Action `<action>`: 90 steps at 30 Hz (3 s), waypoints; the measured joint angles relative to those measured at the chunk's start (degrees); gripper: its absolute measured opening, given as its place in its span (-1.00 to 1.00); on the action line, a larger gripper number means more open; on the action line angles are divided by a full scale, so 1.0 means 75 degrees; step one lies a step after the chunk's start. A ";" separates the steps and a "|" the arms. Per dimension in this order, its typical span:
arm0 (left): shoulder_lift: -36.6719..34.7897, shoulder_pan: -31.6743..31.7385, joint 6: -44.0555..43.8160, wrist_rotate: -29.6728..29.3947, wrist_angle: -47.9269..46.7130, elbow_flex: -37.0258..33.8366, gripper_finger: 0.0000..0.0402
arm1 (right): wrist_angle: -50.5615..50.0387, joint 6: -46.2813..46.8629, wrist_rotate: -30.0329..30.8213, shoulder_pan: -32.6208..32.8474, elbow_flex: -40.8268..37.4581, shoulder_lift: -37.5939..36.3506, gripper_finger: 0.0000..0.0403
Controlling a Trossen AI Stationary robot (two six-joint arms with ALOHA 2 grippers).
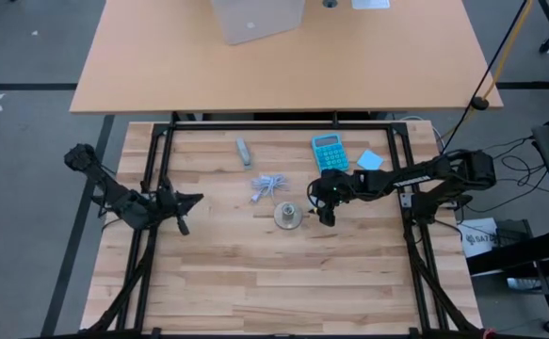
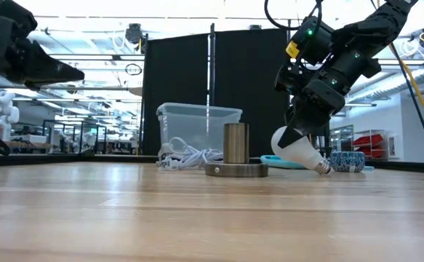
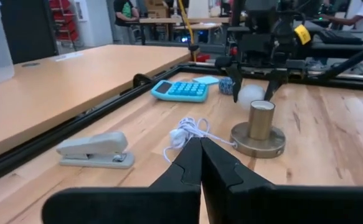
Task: Screw lightbulb
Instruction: Remove the white lightbulb from the desk lamp, then return to Home Position
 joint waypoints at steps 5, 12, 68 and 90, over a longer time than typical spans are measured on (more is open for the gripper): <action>-0.0369 0.0011 0.0439 0.0263 0.0036 0.0000 -1.00 | 0.0198 -0.0100 0.0016 0.0016 -0.0003 0.0001 0.43; -0.0765 0.0362 0.0854 0.0958 0.0034 0.0000 -1.00 | 0.0442 -0.0154 0.0009 0.0019 -0.0006 0.0003 0.67; -0.1104 0.2938 0.1720 0.3864 0.0944 -0.0283 -1.00 | 0.2942 -0.0582 -0.0239 -0.1278 -0.4342 -0.7960 -1.00; -0.1099 0.2938 0.1782 0.3864 0.0944 -0.0283 -1.00 | 0.0700 -0.0756 -0.0256 -0.1237 -0.4567 -1.0631 -1.00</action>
